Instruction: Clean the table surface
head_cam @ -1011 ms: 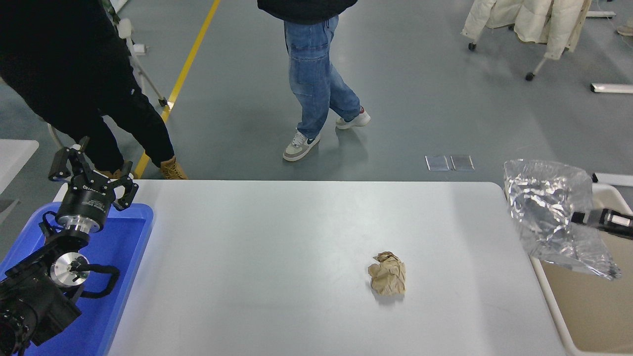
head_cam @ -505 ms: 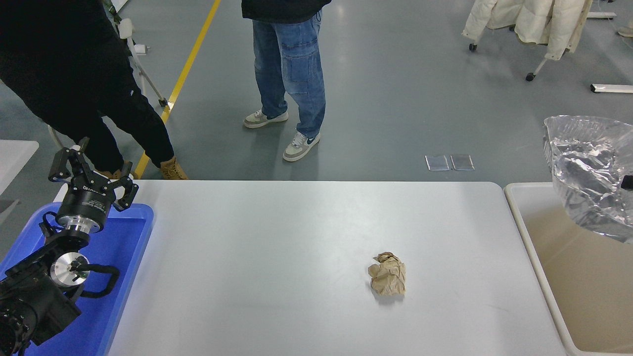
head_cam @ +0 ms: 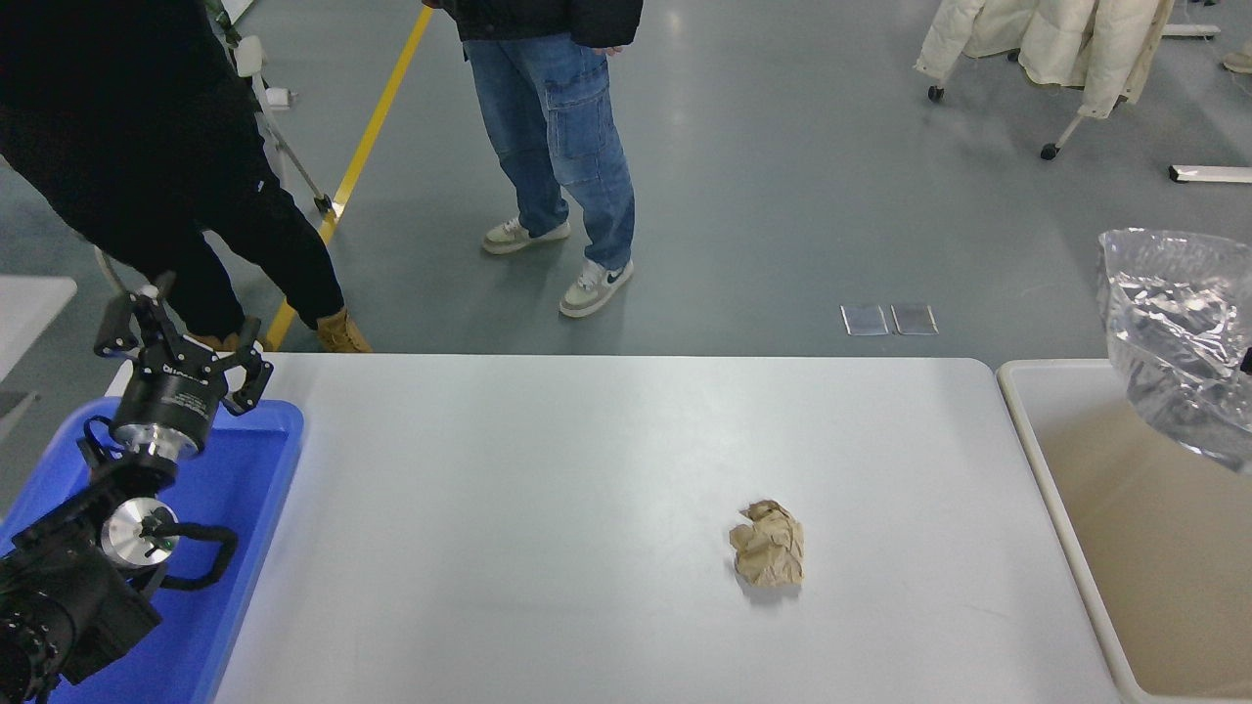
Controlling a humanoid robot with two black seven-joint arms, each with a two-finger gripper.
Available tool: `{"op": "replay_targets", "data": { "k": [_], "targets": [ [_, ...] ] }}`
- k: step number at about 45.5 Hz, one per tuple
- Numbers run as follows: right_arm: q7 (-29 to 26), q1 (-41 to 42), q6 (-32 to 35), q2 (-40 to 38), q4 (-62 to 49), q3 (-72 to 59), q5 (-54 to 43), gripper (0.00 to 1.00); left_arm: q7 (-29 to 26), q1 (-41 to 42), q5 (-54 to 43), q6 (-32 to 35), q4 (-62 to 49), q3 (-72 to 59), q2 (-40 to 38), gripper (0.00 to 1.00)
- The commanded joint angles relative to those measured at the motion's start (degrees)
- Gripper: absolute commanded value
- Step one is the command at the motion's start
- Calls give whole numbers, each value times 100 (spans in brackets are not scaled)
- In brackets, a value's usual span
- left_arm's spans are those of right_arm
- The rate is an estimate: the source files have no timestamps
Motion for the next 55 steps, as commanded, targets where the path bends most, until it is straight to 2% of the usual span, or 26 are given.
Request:
{"op": "replay_targets", "data": {
  "k": [1,15,24,31,40,55],
  "targets": [
    [-29,-350,-815,939,-1475,-58,396,0,0,8,0,-4,-6,0,0,100],
    [-29,-1000,-2415,2362,-3206,-40,1301,0,0,8,0,5,2,0,0,100],
    [-29,-1396,-3400,2987,-3533,-58,2321,0,0,8,0,-4,2,0,0,100],
    [-47,-1616,-3611,3382,-3594,-49,2726,0,0,8,0,5,-6,0,0,100],
    [-56,-1677,-3682,3953,-4279,74,2866,0,0,8,0,5,2,0,0,100],
    [-442,-1704,-3796,4051,-4359,-23,3666,0,0,8,0,5,2,0,0,100]
  ]
}}
